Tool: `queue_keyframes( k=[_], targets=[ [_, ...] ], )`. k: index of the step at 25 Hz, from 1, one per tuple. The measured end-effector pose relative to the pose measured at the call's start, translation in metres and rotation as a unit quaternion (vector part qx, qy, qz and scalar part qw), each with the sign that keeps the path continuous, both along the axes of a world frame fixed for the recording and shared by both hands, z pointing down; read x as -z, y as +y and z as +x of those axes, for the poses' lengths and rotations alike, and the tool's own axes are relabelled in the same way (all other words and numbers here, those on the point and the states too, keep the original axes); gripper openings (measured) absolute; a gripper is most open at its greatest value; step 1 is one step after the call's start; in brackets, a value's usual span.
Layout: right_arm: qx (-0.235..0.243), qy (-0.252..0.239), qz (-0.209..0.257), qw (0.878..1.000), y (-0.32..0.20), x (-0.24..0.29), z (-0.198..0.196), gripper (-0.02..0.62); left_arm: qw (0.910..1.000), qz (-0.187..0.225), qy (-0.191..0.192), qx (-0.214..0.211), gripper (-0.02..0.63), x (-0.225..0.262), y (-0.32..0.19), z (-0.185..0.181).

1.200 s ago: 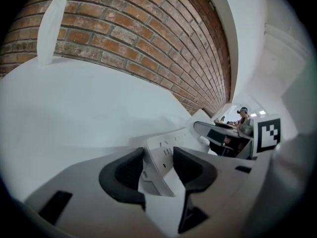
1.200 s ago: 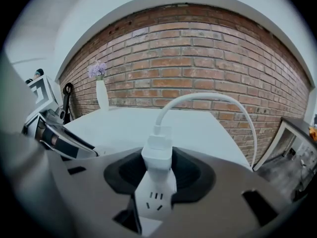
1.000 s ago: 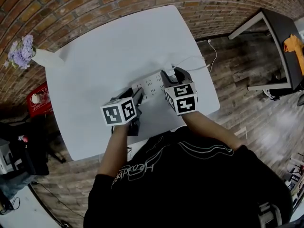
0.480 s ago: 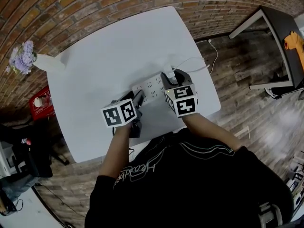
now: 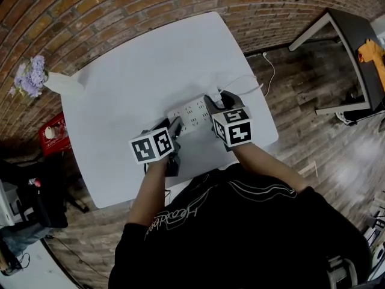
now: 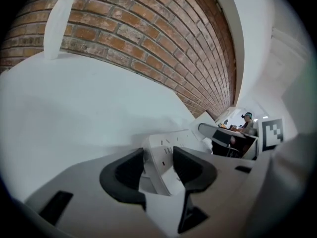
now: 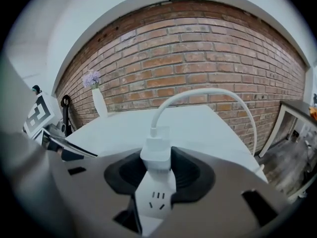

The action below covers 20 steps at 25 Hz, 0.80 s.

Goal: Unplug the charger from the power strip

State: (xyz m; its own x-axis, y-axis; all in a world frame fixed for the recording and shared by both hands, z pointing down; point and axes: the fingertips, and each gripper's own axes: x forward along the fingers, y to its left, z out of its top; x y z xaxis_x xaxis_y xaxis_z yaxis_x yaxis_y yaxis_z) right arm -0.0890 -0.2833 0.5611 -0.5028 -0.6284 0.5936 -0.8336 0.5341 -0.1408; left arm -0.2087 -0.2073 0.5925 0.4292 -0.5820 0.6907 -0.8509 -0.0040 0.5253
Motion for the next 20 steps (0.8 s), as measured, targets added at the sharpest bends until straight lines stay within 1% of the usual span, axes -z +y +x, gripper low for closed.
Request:
queue_keyframes(
  k=[2,6,8,10,13,15,17,20],
  targets=[
    [0.001,0.006,0.002,1.0,0.0004,0.0002,0.0008,0.124,1.0,0.001,-0.005,0.003,0.186,0.0001,0.0,0.0012],
    [0.004,0.042,0.024,0.999,0.0014,0.0031,-0.0011,0.124,0.9998,0.0,-0.02,0.004,0.183,0.0016,-0.0013,0.0022],
    [0.007,0.053,0.027,0.998,0.0022,0.003,-0.0018,0.124,0.9997,0.0,-0.022,0.006,0.183,0.0018,-0.0011,0.0024],
    [0.011,0.047,0.02,0.999,0.0023,0.0025,-0.0016,0.124,0.9998,-0.001,-0.02,0.006,0.183,0.0019,-0.0004,0.0021],
    [0.014,0.017,0.0,1.0,0.0009,0.0015,0.0011,0.126,0.9999,-0.003,-0.009,0.007,0.184,0.0014,0.0002,0.0027],
    [0.017,0.008,-0.006,1.0,-0.0001,0.0011,0.0026,0.126,0.9999,-0.004,-0.006,0.008,0.184,0.0008,0.0006,0.0043],
    [0.018,0.012,-0.006,1.0,-0.0006,0.0014,0.0026,0.126,0.9999,-0.004,-0.007,0.01,0.184,0.0007,0.0005,0.0049],
    [0.018,0.043,0.013,0.999,0.0001,0.004,0.0014,0.124,0.9997,-0.004,-0.021,0.011,0.183,0.0019,-0.0007,0.0059]
  ],
)
